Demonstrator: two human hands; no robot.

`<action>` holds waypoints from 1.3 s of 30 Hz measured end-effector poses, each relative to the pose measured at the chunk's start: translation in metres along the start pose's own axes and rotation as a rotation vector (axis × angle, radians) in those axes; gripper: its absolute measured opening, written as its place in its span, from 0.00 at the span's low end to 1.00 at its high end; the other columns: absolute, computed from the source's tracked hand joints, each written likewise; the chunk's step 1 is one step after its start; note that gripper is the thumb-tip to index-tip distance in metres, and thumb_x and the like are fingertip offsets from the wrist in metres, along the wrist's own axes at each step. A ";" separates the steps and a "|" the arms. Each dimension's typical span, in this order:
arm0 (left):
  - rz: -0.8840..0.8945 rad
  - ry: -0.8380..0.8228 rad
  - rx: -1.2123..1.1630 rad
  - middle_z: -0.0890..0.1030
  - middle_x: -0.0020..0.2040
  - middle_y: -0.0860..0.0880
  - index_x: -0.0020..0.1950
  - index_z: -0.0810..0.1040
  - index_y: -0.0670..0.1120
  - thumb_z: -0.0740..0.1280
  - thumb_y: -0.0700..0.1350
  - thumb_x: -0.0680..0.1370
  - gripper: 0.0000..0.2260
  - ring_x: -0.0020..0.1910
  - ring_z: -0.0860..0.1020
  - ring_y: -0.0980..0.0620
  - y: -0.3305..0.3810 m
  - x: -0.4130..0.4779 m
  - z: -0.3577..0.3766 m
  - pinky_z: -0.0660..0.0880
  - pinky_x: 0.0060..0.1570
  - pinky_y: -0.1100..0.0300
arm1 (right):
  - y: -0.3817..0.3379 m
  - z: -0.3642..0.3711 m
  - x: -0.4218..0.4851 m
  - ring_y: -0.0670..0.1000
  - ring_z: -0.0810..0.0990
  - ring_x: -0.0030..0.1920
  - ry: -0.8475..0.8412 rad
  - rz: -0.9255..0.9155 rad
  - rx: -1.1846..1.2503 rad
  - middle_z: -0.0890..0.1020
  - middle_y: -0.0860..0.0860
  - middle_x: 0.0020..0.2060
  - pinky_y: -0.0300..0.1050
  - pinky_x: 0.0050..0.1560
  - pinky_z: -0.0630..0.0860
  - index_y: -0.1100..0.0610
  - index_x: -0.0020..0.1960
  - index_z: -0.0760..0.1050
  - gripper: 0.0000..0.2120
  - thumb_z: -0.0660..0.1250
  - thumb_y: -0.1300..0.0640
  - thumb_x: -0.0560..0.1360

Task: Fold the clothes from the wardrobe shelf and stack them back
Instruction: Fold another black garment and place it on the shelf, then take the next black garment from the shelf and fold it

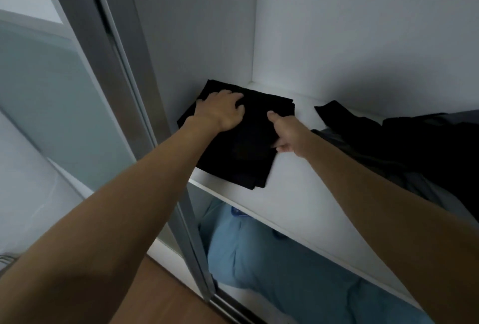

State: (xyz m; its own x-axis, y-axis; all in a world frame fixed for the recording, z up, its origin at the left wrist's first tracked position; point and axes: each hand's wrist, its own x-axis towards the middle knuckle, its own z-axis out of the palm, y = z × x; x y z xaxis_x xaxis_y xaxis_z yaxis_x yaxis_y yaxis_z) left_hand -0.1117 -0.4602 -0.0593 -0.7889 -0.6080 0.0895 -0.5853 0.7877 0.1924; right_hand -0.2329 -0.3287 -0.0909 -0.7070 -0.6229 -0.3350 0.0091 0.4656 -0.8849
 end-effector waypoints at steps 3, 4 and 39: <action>-0.027 -0.114 0.009 0.52 0.82 0.47 0.81 0.54 0.54 0.50 0.57 0.85 0.24 0.80 0.52 0.42 -0.015 0.004 0.017 0.55 0.75 0.37 | -0.003 -0.009 0.014 0.59 0.83 0.50 0.168 -0.108 -0.409 0.78 0.58 0.62 0.47 0.47 0.81 0.61 0.68 0.70 0.32 0.63 0.36 0.77; -0.029 -0.114 0.011 0.51 0.82 0.48 0.81 0.52 0.54 0.49 0.57 0.85 0.25 0.80 0.51 0.42 -0.019 0.004 0.021 0.53 0.76 0.37 | -0.003 -0.008 0.019 0.61 0.79 0.59 0.279 -0.190 -0.532 0.75 0.58 0.65 0.52 0.56 0.78 0.60 0.69 0.69 0.32 0.65 0.37 0.76; 0.617 -0.172 -0.476 0.74 0.68 0.46 0.69 0.73 0.46 0.65 0.44 0.78 0.18 0.66 0.73 0.45 0.218 -0.015 0.095 0.69 0.67 0.47 | 0.163 -0.236 -0.115 0.59 0.75 0.65 0.627 0.033 -0.585 0.76 0.60 0.66 0.41 0.62 0.69 0.61 0.69 0.72 0.27 0.71 0.48 0.76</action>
State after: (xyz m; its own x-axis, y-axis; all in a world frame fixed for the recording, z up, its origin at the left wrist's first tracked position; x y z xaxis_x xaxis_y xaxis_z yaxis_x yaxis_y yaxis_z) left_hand -0.2457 -0.2702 -0.1120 -0.9849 -0.0216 0.1719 0.0792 0.8263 0.5576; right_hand -0.3171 -0.0330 -0.1205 -0.9747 -0.2208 0.0361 -0.2079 0.8342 -0.5109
